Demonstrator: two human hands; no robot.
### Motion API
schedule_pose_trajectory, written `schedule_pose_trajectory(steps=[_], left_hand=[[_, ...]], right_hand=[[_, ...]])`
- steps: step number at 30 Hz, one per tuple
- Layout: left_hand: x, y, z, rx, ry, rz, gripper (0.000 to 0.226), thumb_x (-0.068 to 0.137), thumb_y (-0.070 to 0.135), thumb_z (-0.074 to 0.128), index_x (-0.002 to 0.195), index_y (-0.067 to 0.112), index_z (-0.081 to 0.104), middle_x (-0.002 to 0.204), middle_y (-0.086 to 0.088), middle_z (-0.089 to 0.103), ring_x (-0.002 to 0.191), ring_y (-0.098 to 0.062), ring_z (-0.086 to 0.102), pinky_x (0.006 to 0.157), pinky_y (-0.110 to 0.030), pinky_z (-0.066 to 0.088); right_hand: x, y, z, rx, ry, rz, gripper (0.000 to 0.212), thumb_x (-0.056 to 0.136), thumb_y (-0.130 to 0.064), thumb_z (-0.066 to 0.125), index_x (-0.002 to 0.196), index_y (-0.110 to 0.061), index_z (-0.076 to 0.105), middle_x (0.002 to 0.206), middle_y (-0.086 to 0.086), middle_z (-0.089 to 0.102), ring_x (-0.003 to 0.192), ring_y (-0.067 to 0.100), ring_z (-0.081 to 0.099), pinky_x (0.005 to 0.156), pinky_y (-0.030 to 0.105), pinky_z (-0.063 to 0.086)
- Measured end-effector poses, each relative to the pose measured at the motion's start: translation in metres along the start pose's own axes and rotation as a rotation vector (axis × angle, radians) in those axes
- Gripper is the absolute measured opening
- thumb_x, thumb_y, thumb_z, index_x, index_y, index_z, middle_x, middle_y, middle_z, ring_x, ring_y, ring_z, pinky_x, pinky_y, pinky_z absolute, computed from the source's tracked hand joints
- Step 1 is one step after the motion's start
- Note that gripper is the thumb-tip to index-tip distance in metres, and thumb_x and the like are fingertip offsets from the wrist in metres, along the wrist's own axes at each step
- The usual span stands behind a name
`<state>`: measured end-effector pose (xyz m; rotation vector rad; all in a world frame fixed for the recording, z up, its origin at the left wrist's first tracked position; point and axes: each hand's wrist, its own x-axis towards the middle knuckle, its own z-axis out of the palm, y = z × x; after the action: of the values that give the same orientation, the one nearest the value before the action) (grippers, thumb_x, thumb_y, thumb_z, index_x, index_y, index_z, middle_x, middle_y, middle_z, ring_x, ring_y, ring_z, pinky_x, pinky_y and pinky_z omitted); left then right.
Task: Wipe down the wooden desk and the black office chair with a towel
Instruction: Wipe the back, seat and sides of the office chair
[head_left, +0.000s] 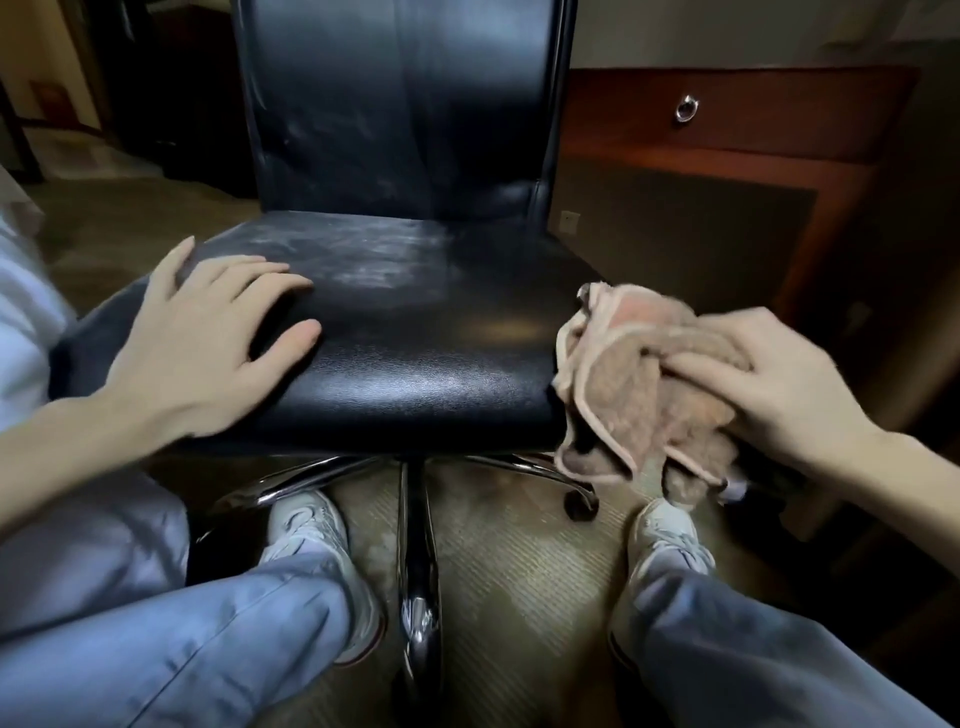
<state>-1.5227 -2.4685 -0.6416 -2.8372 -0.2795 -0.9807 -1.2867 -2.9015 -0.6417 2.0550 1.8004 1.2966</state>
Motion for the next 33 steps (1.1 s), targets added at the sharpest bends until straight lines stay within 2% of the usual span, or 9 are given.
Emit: schedule_pose_trajectory(steps=[2, 4, 6, 8, 14, 19, 24, 27, 33], left_hand=[[0.002, -0.011, 0.000, -0.060, 0.010, -0.029, 0.057, 0.100, 0.062, 0.031, 0.132, 0.025, 0.061, 0.137, -0.004, 0.064, 0.136, -0.027, 0.052, 0.122, -0.047, 0.012], [0.006, -0.031, 0.002, -0.113, 0.032, -0.102, 0.056, 0.102, 0.065, 0.027, 0.130, 0.029, 0.060, 0.132, -0.002, 0.067, 0.129, -0.028, 0.056, 0.118, -0.045, 0.018], [0.009, -0.056, 0.004, -0.152, 0.076, -0.251, 0.063, 0.101, 0.073, 0.023, 0.129, 0.029, 0.059, 0.125, -0.006, 0.070, 0.121, -0.032, 0.061, 0.116, -0.053, 0.035], [0.010, -0.078, 0.008, -0.202, 0.109, -0.454, 0.073, 0.093, 0.085, 0.023, 0.128, 0.032, 0.057, 0.120, -0.011, 0.071, 0.114, -0.038, 0.064, 0.101, -0.061, 0.049], [0.015, -0.093, 0.021, -0.160, 0.027, -0.606, 0.083, 0.078, 0.099, 0.024, 0.126, 0.038, 0.054, 0.126, -0.014, 0.068, 0.114, -0.045, 0.062, 0.094, -0.064, 0.052], [0.020, -0.068, 0.003, -0.135, -0.145, -0.608, 0.091, 0.073, 0.101, 0.020, 0.130, 0.038, 0.051, 0.138, -0.018, 0.061, 0.122, -0.048, 0.058, 0.100, -0.057, 0.047], [0.020, -0.049, -0.008, -0.129, -0.132, -0.581, 0.072, 0.092, 0.081, 0.026, 0.134, 0.033, 0.058, 0.141, -0.020, 0.060, 0.125, -0.047, 0.056, 0.102, -0.051, 0.043], [0.015, -0.038, -0.017, -0.185, -0.152, -0.554, 0.065, 0.097, 0.077, 0.028, 0.136, 0.034, 0.058, 0.145, -0.017, 0.058, 0.129, -0.045, 0.054, 0.103, -0.048, 0.040], [-0.004, -0.001, -0.047, -0.311, -0.282, -0.487, 0.097, 0.063, 0.085, -0.001, 0.140, 0.051, 0.047, 0.150, -0.012, 0.052, 0.131, -0.043, 0.047, 0.113, -0.050, 0.034]], right_hand=[[0.023, -0.001, -0.009, 0.137, 0.059, 0.193, 0.020, 0.099, -0.046, 0.059, 0.119, -0.047, 0.064, 0.112, -0.007, 0.070, 0.104, 0.018, 0.066, 0.086, 0.051, 0.055], [0.047, -0.009, -0.007, 0.242, 0.098, 0.284, 0.050, 0.088, -0.039, 0.062, 0.136, -0.026, 0.059, 0.135, 0.012, 0.061, 0.122, 0.034, 0.057, 0.097, 0.057, 0.048], [0.054, -0.020, 0.003, 0.291, 0.023, 0.248, 0.064, 0.083, -0.040, 0.059, 0.140, -0.012, 0.058, 0.140, 0.021, 0.056, 0.125, 0.043, 0.054, 0.103, 0.060, 0.041], [0.054, -0.025, 0.011, 0.319, -0.001, 0.267, 0.067, 0.083, -0.043, 0.057, 0.142, -0.010, 0.058, 0.143, 0.019, 0.055, 0.130, 0.039, 0.053, 0.112, 0.064, 0.032], [0.013, -0.026, 0.011, 0.422, -0.037, 0.164, 0.098, 0.079, -0.070, 0.070, 0.152, -0.012, 0.038, 0.153, 0.025, 0.035, 0.145, 0.040, 0.033, 0.118, 0.052, 0.033], [0.015, -0.036, 0.007, 0.228, -0.017, 0.074, 0.081, 0.080, -0.062, 0.069, 0.140, -0.012, 0.047, 0.132, 0.028, 0.048, 0.117, 0.050, 0.052, 0.095, 0.063, 0.047], [0.040, -0.034, 0.000, 0.217, -0.015, -0.013, 0.067, 0.097, -0.070, 0.042, 0.133, -0.014, 0.051, 0.125, 0.021, 0.049, 0.106, 0.039, 0.051, 0.081, 0.053, 0.051], [0.077, -0.051, 0.003, 0.251, 0.022, 0.020, 0.063, 0.097, -0.068, 0.043, 0.130, -0.017, 0.056, 0.111, 0.020, 0.056, 0.098, 0.034, 0.050, 0.078, 0.045, 0.048], [0.153, -0.086, 0.014, 0.426, 0.057, 0.204, 0.057, 0.080, -0.046, 0.057, 0.122, -0.010, 0.071, 0.108, 0.013, 0.066, 0.095, 0.035, 0.060, 0.081, 0.047, 0.053]])
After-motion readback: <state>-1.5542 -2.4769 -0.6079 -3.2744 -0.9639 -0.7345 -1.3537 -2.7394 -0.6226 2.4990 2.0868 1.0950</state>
